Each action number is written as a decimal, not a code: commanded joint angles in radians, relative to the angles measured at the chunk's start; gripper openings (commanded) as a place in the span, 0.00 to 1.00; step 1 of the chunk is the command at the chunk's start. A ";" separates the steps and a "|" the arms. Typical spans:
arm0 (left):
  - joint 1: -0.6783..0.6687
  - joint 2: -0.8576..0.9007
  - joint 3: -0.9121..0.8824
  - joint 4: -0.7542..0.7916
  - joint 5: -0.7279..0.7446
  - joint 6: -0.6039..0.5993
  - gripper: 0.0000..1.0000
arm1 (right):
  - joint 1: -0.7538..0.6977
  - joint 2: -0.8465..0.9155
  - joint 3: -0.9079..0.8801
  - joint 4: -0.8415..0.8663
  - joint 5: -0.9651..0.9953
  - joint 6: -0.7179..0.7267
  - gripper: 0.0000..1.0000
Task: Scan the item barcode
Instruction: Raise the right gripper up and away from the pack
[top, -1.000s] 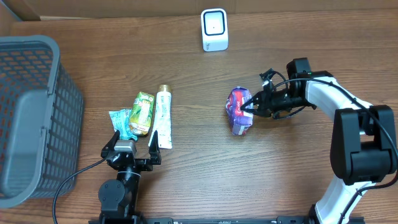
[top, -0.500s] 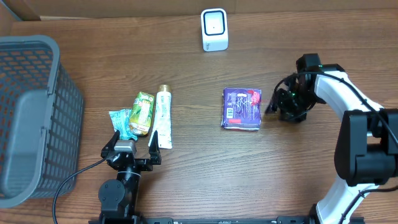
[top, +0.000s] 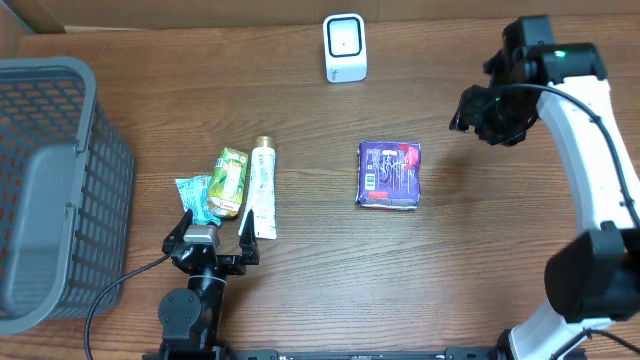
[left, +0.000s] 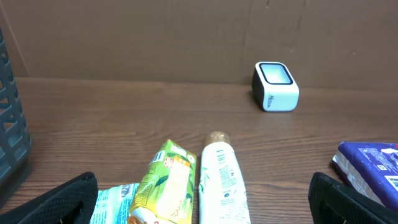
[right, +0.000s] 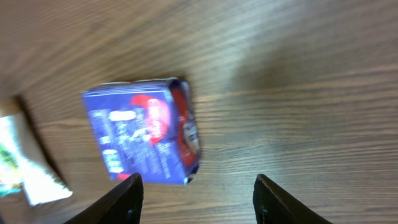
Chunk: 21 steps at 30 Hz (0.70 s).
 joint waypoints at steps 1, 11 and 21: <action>0.008 -0.011 -0.010 0.004 -0.007 -0.018 1.00 | 0.013 -0.061 0.052 -0.013 -0.012 -0.028 0.58; 0.008 -0.011 -0.010 0.004 -0.007 -0.018 1.00 | 0.071 -0.075 0.051 -0.019 -0.012 -0.056 0.58; 0.008 -0.011 -0.010 0.004 -0.007 -0.018 1.00 | 0.087 -0.075 0.051 -0.019 -0.012 -0.065 0.60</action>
